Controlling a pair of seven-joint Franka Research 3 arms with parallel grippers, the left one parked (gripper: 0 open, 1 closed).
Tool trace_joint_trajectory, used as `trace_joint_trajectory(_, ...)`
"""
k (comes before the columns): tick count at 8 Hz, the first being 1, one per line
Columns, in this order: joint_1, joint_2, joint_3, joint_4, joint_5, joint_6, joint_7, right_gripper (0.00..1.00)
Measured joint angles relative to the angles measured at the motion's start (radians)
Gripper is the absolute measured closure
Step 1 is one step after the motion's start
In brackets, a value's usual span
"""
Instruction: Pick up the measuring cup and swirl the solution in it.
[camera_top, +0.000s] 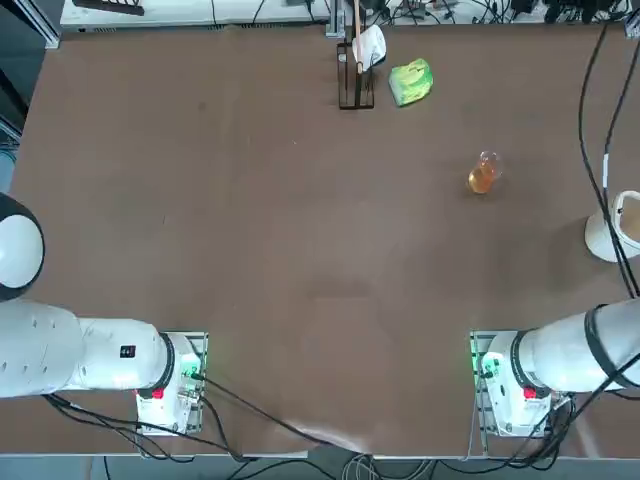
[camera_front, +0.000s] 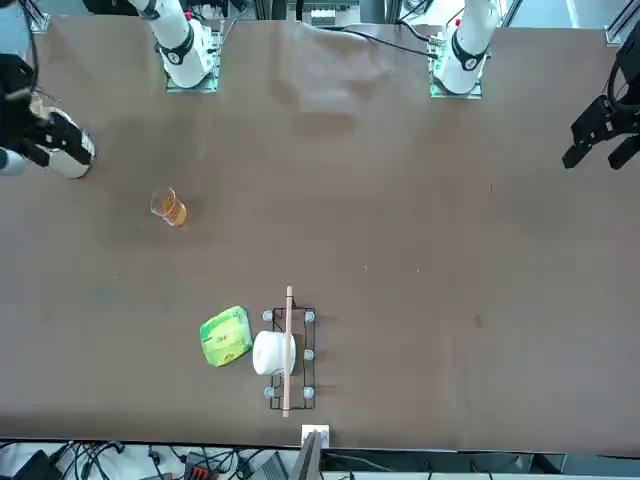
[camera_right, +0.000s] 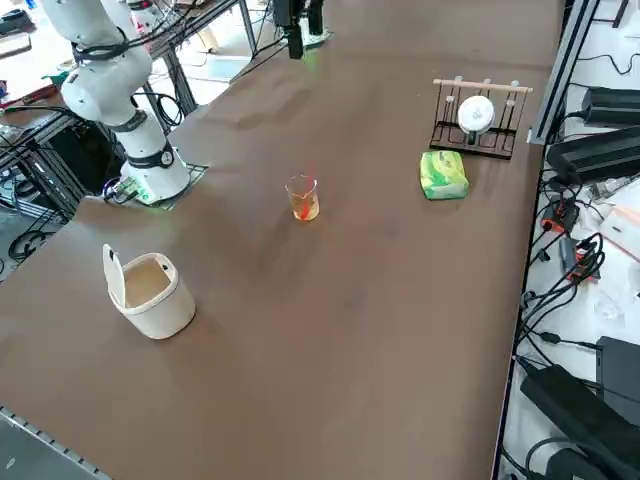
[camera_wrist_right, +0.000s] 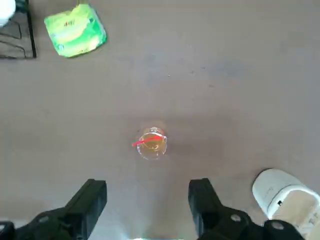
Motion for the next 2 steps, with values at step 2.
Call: trace_joint_trajectory(2, -0.016, -0.033, 0.006, -0.038, 0.007, 0.0, 0.001, 0.0)
